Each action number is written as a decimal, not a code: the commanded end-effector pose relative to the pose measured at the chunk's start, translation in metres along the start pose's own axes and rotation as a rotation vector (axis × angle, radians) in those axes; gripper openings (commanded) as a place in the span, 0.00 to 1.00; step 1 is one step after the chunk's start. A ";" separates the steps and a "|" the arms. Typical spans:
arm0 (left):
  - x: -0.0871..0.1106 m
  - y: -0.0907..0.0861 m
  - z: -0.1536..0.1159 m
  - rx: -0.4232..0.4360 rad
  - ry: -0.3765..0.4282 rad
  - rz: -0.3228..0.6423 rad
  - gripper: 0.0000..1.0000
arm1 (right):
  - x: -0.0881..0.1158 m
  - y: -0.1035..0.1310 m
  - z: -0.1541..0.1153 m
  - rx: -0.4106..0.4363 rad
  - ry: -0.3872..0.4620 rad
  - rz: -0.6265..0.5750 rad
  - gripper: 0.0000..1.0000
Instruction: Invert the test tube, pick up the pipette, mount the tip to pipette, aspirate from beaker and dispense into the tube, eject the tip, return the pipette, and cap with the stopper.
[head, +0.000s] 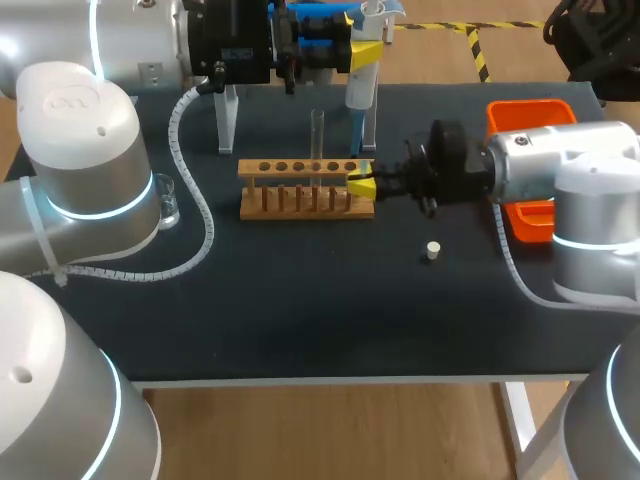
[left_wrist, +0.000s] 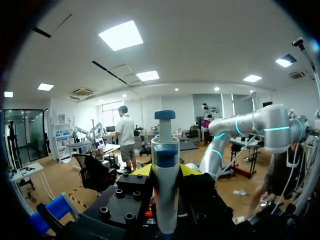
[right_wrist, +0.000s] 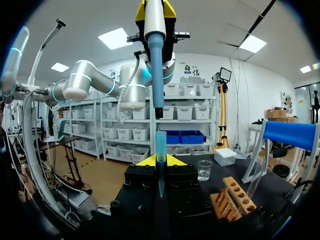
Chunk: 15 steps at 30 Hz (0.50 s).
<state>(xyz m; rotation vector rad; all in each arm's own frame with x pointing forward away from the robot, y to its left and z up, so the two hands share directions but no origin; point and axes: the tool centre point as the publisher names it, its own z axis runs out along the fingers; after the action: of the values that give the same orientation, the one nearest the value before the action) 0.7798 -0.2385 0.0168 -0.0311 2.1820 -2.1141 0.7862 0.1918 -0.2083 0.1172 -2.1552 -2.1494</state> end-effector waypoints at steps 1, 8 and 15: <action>0.000 -0.001 -0.002 -0.002 0.004 0.000 0.00 | -0.004 -0.002 0.005 -0.006 0.005 -0.006 0.00; 0.000 -0.001 -0.002 -0.002 0.004 0.000 0.00 | -0.005 -0.003 0.008 -0.018 0.006 -0.018 0.00; 0.000 -0.001 -0.002 -0.002 0.004 0.000 0.00 | -0.005 -0.003 0.012 -0.022 0.009 -0.021 0.00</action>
<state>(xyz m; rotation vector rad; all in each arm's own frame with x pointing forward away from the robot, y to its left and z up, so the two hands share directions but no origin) 0.7798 -0.2385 0.0168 -0.0311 2.1820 -2.1141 0.7886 0.2021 -0.2105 0.1466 -2.1364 -2.1783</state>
